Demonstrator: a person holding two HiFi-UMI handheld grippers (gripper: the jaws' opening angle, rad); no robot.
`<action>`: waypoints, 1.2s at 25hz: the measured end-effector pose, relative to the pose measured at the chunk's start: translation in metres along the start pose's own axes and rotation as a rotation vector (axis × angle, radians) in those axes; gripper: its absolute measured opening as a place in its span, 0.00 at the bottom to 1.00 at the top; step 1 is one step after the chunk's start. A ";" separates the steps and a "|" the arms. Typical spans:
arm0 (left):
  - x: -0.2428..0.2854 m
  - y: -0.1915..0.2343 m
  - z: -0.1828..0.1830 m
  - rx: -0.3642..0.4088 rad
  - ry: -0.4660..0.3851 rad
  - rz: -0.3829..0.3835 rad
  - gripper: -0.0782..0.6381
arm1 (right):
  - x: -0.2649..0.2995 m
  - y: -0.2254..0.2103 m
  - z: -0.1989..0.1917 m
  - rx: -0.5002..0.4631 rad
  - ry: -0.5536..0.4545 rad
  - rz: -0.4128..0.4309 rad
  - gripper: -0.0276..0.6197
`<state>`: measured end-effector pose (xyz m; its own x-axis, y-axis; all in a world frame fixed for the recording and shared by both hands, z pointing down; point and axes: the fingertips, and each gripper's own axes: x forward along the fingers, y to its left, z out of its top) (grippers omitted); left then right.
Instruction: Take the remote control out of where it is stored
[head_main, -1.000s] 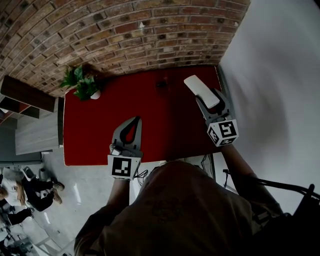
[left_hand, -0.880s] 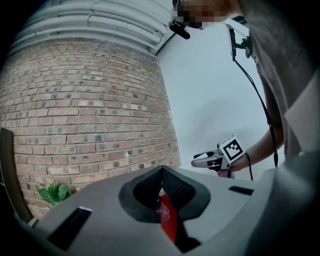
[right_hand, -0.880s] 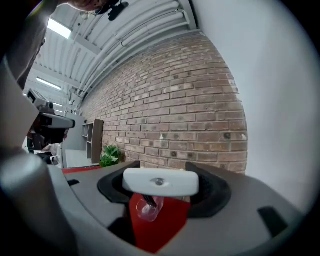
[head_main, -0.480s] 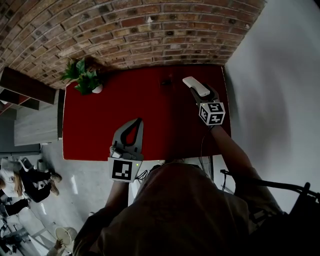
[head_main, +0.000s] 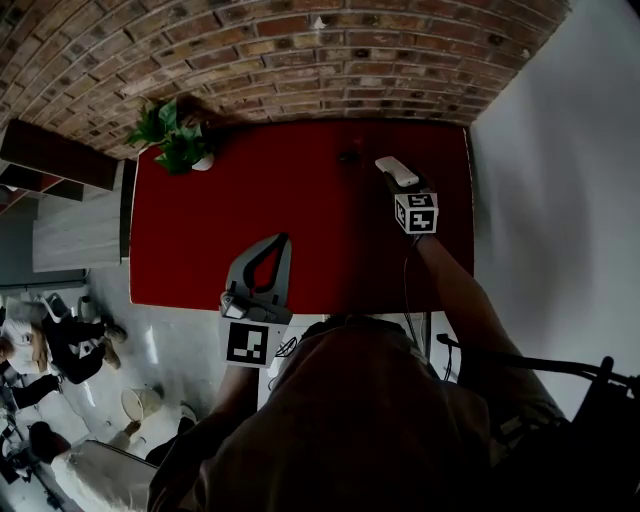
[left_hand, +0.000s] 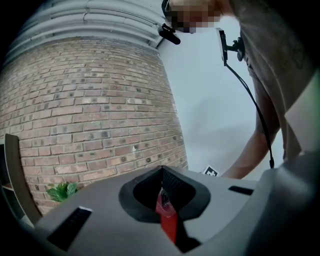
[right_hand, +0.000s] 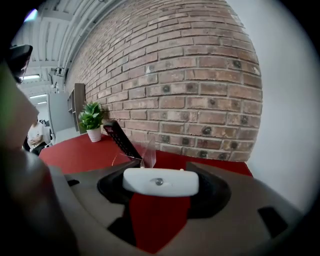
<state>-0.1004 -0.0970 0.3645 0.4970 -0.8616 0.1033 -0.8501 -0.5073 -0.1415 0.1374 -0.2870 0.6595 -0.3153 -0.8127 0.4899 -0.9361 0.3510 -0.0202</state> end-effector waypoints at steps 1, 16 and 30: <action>-0.001 0.002 -0.003 -0.002 0.007 0.005 0.12 | 0.004 0.001 -0.004 -0.002 0.009 -0.001 0.50; -0.012 0.022 -0.031 -0.036 0.074 0.066 0.12 | 0.024 0.001 -0.045 0.002 0.079 -0.015 0.50; -0.007 0.012 -0.039 -0.045 0.082 0.054 0.12 | 0.027 0.004 -0.107 0.005 0.370 0.028 0.49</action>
<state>-0.1212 -0.0967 0.4006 0.4354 -0.8826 0.1775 -0.8833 -0.4569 -0.1053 0.1420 -0.2577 0.7654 -0.2642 -0.5791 0.7713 -0.9289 0.3678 -0.0420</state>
